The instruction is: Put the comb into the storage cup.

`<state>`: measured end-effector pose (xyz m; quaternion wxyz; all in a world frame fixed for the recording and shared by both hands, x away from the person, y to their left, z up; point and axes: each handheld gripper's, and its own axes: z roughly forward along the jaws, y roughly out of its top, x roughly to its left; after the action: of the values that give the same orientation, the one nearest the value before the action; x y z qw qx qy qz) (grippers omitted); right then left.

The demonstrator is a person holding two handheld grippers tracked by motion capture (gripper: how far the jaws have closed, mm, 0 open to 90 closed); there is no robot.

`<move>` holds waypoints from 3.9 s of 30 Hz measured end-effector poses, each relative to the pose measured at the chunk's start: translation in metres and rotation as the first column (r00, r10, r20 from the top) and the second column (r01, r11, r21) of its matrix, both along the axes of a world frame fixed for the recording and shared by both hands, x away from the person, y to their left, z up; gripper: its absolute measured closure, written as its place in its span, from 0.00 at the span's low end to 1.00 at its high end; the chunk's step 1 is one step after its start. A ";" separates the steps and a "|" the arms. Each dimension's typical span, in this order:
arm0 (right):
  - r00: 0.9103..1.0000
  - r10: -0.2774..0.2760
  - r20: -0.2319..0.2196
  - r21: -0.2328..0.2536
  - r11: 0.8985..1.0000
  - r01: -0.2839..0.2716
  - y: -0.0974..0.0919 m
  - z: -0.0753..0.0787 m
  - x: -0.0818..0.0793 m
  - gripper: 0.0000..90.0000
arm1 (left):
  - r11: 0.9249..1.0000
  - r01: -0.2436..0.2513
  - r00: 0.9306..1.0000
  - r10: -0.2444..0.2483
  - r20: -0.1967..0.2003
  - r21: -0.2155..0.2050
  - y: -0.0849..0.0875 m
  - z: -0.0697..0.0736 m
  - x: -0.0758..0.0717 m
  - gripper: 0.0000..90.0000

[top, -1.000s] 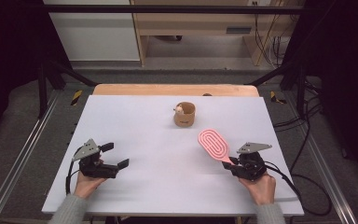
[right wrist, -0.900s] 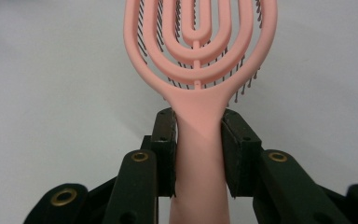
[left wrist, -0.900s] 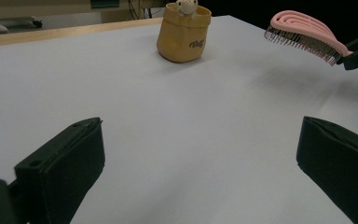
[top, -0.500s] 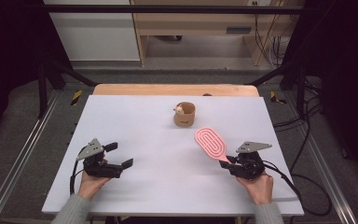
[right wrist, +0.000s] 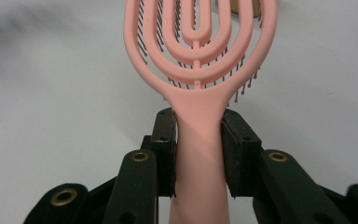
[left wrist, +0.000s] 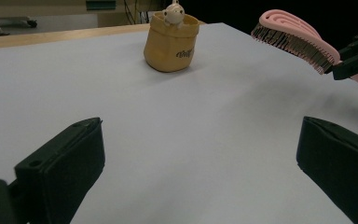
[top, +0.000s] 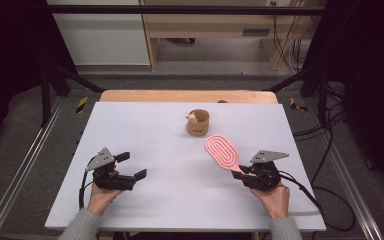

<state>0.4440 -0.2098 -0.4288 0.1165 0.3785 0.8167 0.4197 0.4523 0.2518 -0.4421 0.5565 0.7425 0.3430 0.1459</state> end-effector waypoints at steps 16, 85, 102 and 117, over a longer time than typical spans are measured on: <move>1.000 0.020 0.011 0.007 1.000 -0.020 0.007 0.004 0.002 0.77 | 1.000 -0.012 1.000 0.012 -0.015 -0.026 -0.011 0.008 0.003 0.01; 0.994 0.076 0.077 0.056 0.995 -0.080 0.028 0.014 0.001 0.77 | 0.986 0.110 0.993 -0.113 -0.018 -0.128 -0.099 0.030 0.013 0.00; 0.993 0.078 0.086 0.067 0.994 -0.084 0.029 0.016 0.000 0.77 | 0.979 0.130 0.990 -0.137 -0.035 -0.156 -0.115 0.028 0.014 0.00; 0.992 0.084 0.089 0.066 0.994 -0.090 0.031 0.017 -0.001 0.77 | 0.975 0.139 0.987 -0.151 -0.056 -0.176 -0.130 0.027 0.016 0.00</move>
<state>0.4429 -0.1786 -0.4121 0.1199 0.3278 0.8115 0.4686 0.4684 0.1221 -0.4147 0.6152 0.7196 0.3181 0.0492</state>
